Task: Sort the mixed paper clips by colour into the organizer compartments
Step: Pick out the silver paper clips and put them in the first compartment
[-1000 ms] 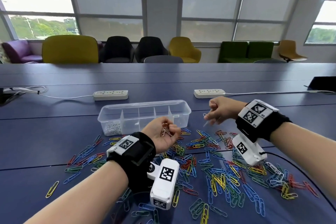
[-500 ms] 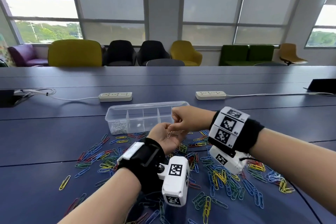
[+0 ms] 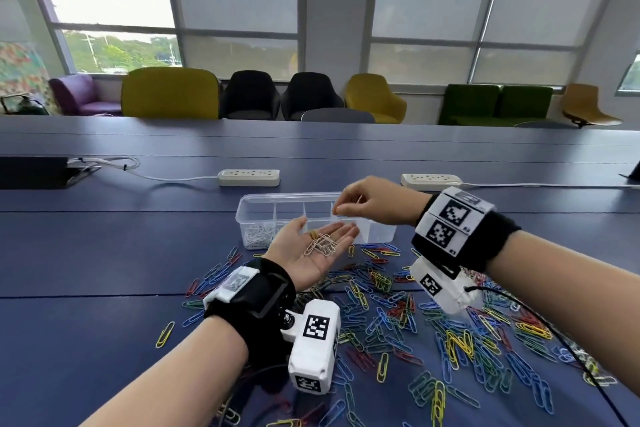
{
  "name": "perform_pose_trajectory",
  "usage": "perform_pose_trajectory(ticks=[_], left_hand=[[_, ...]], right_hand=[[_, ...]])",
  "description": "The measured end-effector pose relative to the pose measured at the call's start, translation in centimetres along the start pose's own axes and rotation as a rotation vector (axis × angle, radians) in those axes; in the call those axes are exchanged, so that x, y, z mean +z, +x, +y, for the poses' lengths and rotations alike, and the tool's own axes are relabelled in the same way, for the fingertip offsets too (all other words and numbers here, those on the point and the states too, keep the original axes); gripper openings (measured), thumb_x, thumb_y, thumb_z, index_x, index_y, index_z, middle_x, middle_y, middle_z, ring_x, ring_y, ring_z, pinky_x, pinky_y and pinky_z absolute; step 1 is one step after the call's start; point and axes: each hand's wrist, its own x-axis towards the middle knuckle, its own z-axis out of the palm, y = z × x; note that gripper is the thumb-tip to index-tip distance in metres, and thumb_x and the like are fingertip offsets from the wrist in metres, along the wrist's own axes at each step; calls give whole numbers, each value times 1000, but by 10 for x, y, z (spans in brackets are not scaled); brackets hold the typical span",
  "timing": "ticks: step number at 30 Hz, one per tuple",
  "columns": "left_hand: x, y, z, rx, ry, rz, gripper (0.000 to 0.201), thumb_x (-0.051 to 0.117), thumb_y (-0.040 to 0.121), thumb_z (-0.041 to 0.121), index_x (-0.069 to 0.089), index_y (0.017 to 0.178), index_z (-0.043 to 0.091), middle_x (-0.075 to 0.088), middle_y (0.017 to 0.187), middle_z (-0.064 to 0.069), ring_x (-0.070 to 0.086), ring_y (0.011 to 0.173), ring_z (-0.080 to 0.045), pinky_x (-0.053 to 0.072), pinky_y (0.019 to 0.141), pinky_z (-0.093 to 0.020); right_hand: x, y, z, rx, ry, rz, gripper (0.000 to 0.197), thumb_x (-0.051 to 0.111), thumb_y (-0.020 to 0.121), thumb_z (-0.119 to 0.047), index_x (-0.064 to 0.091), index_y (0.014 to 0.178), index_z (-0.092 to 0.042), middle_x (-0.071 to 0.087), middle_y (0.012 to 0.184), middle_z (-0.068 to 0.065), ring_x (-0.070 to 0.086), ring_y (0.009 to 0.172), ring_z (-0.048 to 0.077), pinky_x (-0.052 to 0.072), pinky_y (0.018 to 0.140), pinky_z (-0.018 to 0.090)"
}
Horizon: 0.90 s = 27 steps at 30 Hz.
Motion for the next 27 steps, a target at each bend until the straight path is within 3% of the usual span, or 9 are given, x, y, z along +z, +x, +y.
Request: perform_pose_trajectory(ticks=[4,8,10,12,16,19,23,25,27], left_hand=[[-3,-1,-1,-25,-5,-81,75,23,98,51,45,123,-16,59,111,-35,66,87,-45,51,79,-51],[-4,0,-2,-18,-1,-74,74,23,98,53,46,127,-12,56,123,-31,66,89,-45,51,81,-52],[-2,-1,-3,-24,-16,-80,74,25,98,52,45,126,-13,58,117,-34,66,87,-47,50,78,-55],[-1,-2,-4,-32,-30,-86,75,25,98,52,43,126,-14,59,110,-37,66,85,-48,50,77,-55],[-1,-1,-7,-23,-59,-43,75,26,99,51,43,120,-18,62,99,-36,68,78,-45,54,70,-51],[0,-2,-9,-19,-48,1,69,27,99,49,47,112,-16,65,92,-32,69,74,-40,55,68,-47],[0,-4,-10,-22,-3,55,59,29,101,41,55,100,-11,66,79,-23,69,64,-32,58,61,-39],[-1,-6,-6,-23,57,87,48,31,102,32,58,95,-7,64,72,-17,66,55,-25,57,55,-33],[-2,-10,1,-50,144,94,35,32,100,20,59,93,-1,56,60,-6,55,42,-14,50,40,-21]], right_hand=[[16,15,-9,-16,40,-186,25,58,91,-30,67,109,-17,66,91,-3,53,59,-5,39,55,4],[23,26,-11,13,157,-216,10,66,86,-26,67,94,-20,64,81,-6,57,61,1,46,62,16],[24,29,-11,13,163,-206,5,69,84,-24,67,87,-21,64,76,-8,57,65,4,48,68,21],[22,29,-12,12,190,-214,6,70,83,-22,67,84,-17,63,71,-11,56,63,1,46,65,15],[15,24,-10,16,194,-201,14,67,85,-22,69,92,-10,62,77,-6,53,67,5,43,65,14],[8,17,-8,31,363,-62,11,65,86,-19,66,90,-9,65,83,3,55,67,8,46,63,16],[-7,-6,8,29,509,180,8,64,87,-13,58,81,-12,64,74,0,55,49,-6,39,47,5],[-12,-19,25,50,448,159,8,65,86,-13,60,80,-12,65,73,1,55,51,-2,42,51,8],[-12,-32,47,104,288,-1,6,66,86,-16,64,81,-12,69,76,3,57,55,3,46,59,14]])
